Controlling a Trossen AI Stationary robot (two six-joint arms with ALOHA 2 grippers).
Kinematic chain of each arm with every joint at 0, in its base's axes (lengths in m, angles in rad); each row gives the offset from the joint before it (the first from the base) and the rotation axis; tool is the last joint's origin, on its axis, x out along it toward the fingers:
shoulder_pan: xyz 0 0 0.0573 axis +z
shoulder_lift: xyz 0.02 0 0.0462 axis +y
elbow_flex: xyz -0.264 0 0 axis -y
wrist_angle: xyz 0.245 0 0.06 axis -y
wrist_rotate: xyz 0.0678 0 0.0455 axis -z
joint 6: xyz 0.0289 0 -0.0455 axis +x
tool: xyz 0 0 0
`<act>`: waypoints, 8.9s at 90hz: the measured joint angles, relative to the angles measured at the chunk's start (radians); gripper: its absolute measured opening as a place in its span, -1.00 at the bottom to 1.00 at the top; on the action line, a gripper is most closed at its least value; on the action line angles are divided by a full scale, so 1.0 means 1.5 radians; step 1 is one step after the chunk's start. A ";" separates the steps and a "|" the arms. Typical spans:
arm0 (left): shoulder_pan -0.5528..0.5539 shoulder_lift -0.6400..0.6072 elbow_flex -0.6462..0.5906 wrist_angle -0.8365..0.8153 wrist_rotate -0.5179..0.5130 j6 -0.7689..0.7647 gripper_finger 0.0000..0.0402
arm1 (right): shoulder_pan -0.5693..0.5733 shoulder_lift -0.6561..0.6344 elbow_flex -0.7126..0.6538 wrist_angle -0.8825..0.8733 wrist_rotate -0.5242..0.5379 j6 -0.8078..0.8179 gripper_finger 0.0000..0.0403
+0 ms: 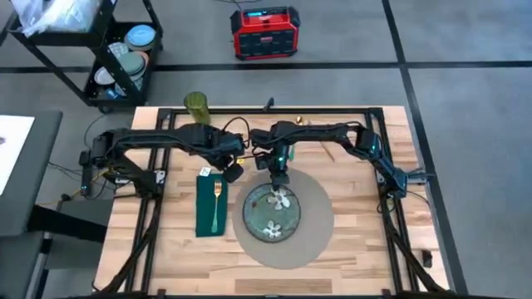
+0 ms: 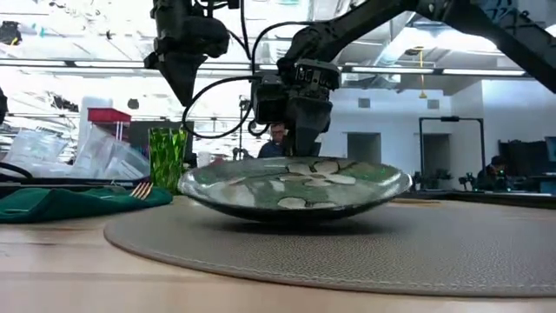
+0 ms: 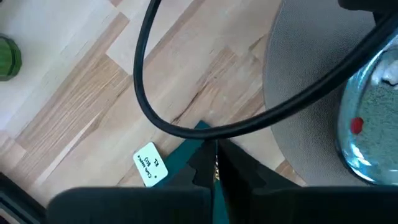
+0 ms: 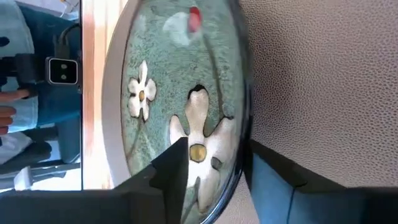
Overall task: Set table place
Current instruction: Adjust the green plate on the gray table mat, then adjust the gray table mat, then put the golden knife on the gray table mat
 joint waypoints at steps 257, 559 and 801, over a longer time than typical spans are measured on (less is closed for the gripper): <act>0.024 0.000 -0.206 0.463 0.244 0.061 -1.00 | -0.134 -0.167 -0.371 0.364 0.284 -0.040 -1.00; 0.109 0.004 -0.219 0.370 0.197 0.274 -1.00 | 0.004 -0.453 -0.513 0.070 0.487 0.592 -0.99; 0.060 0.004 -0.219 0.220 -0.027 0.065 -1.00 | -0.113 -0.469 -0.681 0.152 0.507 -0.079 -0.97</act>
